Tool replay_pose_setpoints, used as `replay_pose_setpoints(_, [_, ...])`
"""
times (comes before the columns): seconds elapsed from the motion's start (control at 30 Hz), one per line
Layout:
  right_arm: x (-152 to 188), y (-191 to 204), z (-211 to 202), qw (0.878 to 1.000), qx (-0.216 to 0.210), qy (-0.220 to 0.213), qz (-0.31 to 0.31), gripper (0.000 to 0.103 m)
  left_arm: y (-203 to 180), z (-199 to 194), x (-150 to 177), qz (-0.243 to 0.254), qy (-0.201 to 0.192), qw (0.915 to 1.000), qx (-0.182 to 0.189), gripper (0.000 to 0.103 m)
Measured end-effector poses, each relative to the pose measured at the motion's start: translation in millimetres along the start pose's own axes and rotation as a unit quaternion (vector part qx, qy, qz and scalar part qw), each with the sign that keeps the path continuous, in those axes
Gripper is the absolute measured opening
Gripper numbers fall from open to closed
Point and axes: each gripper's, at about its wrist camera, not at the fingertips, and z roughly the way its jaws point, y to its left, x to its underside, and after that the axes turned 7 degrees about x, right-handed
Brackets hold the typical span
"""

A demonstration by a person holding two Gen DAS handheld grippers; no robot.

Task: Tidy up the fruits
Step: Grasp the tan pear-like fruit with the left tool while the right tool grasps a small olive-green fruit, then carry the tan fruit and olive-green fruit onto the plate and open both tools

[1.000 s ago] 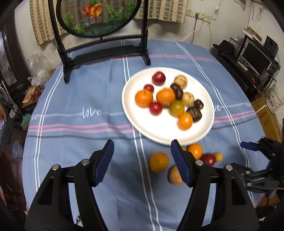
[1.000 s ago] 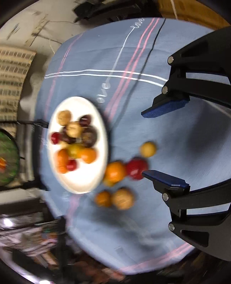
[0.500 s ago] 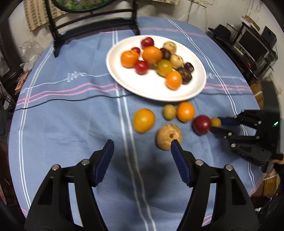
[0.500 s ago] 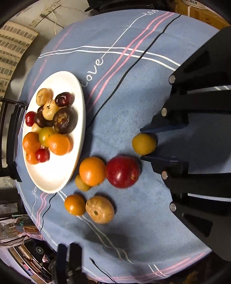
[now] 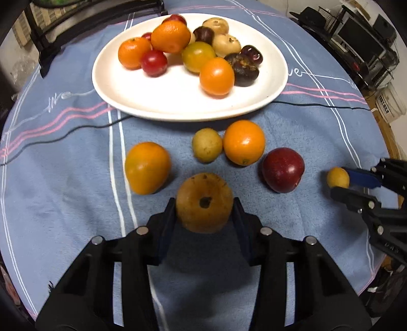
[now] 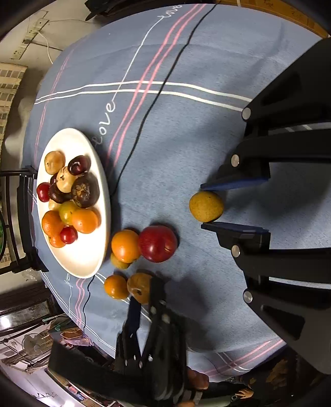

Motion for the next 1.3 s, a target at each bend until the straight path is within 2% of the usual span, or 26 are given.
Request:
replay_pose_setpoints(0.17, [0, -3, -8, 1.0, -0.004, -0.013, 0.014, 0.024, 1, -18, 4, 0.007, -0.015, 0.9999, -0.006, 0.044])
replay_pose_setpoints(0.33, [-8, 1, -24, 0.999, -0.014, -0.036, 0.022, 0.024, 4, -53, 4, 0.006, -0.056, 0.9983, -0.016, 0.044])
replay_pose_setpoints(0.57, [-19, 18, -45, 0.998, -0.026, -0.06, 0.015, 0.024, 12, -89, -1, 0.004, -0.094, 0.9954, -0.019, 0.043])
replay_pose_setpoints(0.77, [-24, 29, -47, 0.996, -0.043, -0.07, 0.018, 0.024, 13, -99, 2, 0.003, -0.104, 0.9944, -0.018, 0.044])
replay_pose_setpoints(1.13, [-28, 43, -40, 0.994, -0.087, -0.049, 0.033, 0.024, 25, -115, 0, -0.012, -0.125, 0.9918, -0.022, 0.044])
replay_pose_setpoints(1.3, [-35, 43, -44, 0.994, -0.084, -0.057, 0.032, 0.024, 30, -118, -6, -0.016, -0.13, 0.9912, -0.022, 0.044])
